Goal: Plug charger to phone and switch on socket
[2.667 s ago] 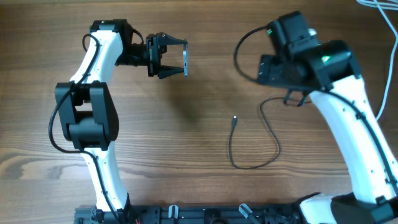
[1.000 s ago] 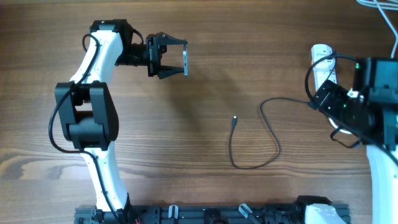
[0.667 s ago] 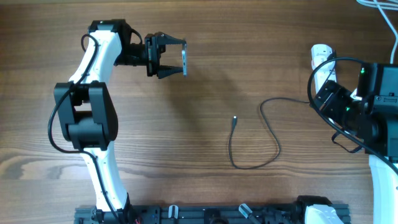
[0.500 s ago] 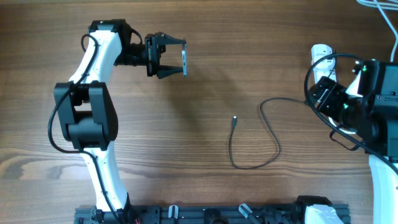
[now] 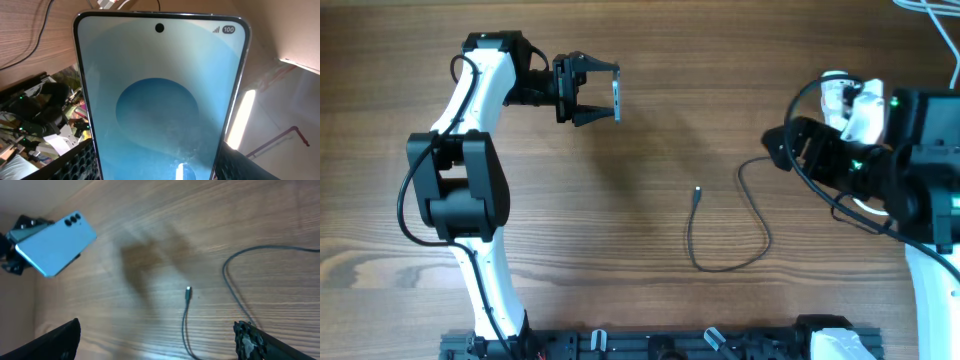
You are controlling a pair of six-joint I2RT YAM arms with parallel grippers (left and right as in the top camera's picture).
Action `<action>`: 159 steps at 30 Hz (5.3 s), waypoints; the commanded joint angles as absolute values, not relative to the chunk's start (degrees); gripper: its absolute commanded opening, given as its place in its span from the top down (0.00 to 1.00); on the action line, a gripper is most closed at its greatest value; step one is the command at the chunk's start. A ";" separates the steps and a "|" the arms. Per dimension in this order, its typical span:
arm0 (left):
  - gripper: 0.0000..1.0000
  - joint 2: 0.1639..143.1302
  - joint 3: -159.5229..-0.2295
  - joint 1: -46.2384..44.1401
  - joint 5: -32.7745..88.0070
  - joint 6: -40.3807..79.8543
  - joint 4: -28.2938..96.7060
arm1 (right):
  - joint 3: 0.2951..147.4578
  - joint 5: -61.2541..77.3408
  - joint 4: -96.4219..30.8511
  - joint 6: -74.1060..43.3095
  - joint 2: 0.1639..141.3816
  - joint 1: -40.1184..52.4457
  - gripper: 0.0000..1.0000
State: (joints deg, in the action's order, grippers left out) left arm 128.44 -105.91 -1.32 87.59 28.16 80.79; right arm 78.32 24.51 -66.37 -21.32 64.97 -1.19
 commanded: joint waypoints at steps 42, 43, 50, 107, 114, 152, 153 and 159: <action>0.31 125.95 -105.89 -4.67 85.82 28.45 79.05 | 104.05 -9.02 -58.04 -37.47 98.17 43.97 0.07; 0.31 125.95 -105.89 -4.67 85.84 29.02 78.65 | 104.05 -9.32 -57.21 -37.52 98.17 43.97 0.08; 0.31 125.95 -105.89 -4.67 85.84 29.23 77.80 | 104.05 -10.55 -56.12 -39.99 101.60 43.97 0.10; 0.30 125.95 -105.89 -4.67 86.61 29.19 77.60 | 103.98 -15.38 -53.60 -37.74 105.45 45.17 0.96; 0.16 125.95 -105.89 -4.67 87.57 29.19 77.58 | 103.98 -15.29 -53.60 -41.65 105.38 45.15 0.95; 0.46 125.95 -105.89 -5.67 90.35 38.04 77.60 | 103.98 -16.64 -47.51 -113.03 101.36 41.60 0.96; 0.46 125.95 -105.89 -5.67 90.35 38.02 77.60 | 103.98 -16.67 -47.09 -112.51 101.36 41.60 0.96; 0.54 125.95 -105.89 -5.67 90.35 38.63 77.60 | 103.98 -16.32 -47.20 -112.46 101.34 41.60 0.96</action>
